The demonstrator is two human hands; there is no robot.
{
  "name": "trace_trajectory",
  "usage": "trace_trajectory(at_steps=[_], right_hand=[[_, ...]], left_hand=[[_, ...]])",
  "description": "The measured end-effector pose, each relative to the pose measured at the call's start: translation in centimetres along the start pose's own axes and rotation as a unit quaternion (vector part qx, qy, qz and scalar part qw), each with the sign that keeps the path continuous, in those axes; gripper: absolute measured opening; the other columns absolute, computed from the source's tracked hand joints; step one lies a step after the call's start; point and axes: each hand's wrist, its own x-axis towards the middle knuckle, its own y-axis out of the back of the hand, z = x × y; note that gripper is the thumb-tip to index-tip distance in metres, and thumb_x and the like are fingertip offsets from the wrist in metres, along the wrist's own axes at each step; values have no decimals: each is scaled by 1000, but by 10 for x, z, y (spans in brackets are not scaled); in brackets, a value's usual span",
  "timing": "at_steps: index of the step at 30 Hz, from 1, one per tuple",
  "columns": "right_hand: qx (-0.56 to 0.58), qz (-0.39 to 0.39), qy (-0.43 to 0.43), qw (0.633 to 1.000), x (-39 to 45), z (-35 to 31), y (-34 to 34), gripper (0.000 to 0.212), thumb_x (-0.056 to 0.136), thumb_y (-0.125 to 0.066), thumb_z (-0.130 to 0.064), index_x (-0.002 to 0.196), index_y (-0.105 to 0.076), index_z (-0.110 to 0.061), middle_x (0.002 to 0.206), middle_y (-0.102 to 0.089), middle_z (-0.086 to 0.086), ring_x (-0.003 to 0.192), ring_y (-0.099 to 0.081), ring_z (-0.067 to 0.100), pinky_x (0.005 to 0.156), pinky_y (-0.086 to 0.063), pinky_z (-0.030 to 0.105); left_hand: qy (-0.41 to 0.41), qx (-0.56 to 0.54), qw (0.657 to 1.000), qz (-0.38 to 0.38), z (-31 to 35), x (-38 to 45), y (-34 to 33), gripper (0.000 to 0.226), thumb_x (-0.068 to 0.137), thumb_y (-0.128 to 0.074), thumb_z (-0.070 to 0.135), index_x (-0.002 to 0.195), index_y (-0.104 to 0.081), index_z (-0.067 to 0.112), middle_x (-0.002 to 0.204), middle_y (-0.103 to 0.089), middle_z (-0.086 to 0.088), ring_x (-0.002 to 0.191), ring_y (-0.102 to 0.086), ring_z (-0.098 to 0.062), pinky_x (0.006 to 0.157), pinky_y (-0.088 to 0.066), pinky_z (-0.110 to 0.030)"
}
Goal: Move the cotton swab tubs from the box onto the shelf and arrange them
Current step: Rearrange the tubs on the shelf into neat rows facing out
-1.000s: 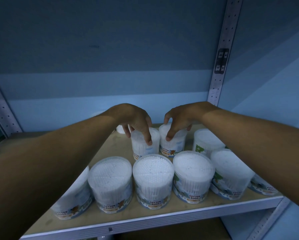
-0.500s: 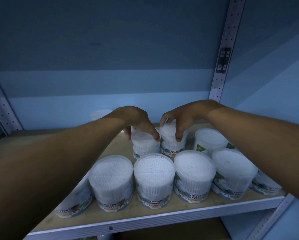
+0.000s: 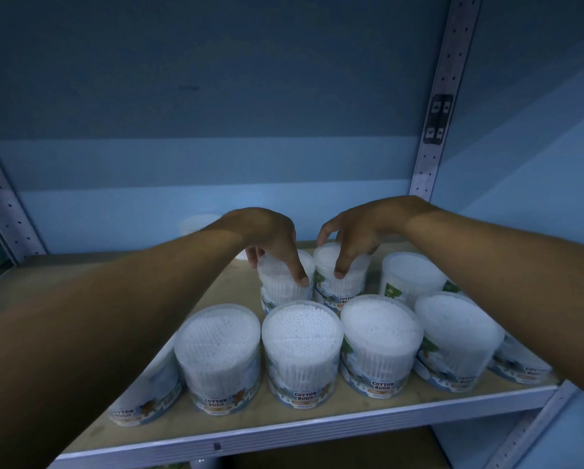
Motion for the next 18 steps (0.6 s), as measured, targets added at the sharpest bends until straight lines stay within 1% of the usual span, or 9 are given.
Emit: trace_trajectory(at_steps=[4,7,11,14,16,18], right_hand=[[-20,-10,6,1000,-2,0,0,79,66,-90,-42,133,-48,-46,130,-49,-7,110,-57,20,82,-57,28],[-20,-8,9,1000,-6,0,-1,79,67,-89,-42,134,-48,-45,128,-48,-8,109,-57,19,81,-57,28],[-17,-10,10,1000,-13,-1,-1,79,67,-89,-42,134,-48,-44,126,-49,-7,106,-58,18,83,-57,29],[-32,-15,13,999,-19,-4,-2,81,68,-87,-44,138,-46,-45,123,-48,-8,103,-57,16,90,-54,30],[-43,-18,16,999,-24,-5,-2,82,70,-86,-45,140,-45,-44,123,-47,-9,109,-56,17,97,-51,32],[-48,-22,21,998,-29,-6,-3,83,71,-85,-45,142,-44,-43,123,-45,-9,113,-54,17,100,-49,33]], left_hand=[[-2,-1,1000,-3,0,-1,1,87,61,-91,49,133,-56,15,129,-57,-7,110,-61,-28,85,-61,-39],[2,-3,1000,-5,0,-2,1,87,60,-91,49,132,-57,14,128,-58,-7,108,-62,-27,84,-61,-39],[7,-2,1000,-7,2,-4,-1,88,59,-91,49,131,-57,13,125,-60,-8,105,-63,-27,82,-62,-39],[7,1,1000,-14,4,-6,-1,90,58,-92,50,132,-56,13,125,-60,-9,105,-64,-27,80,-62,-39],[8,1,1000,-17,5,-8,-2,90,58,-91,51,132,-56,13,124,-61,-10,103,-64,-27,80,-62,-40],[9,1,1000,-19,6,-11,-2,91,58,-91,51,132,-56,13,123,-61,-10,101,-65,-27,79,-62,-40]])
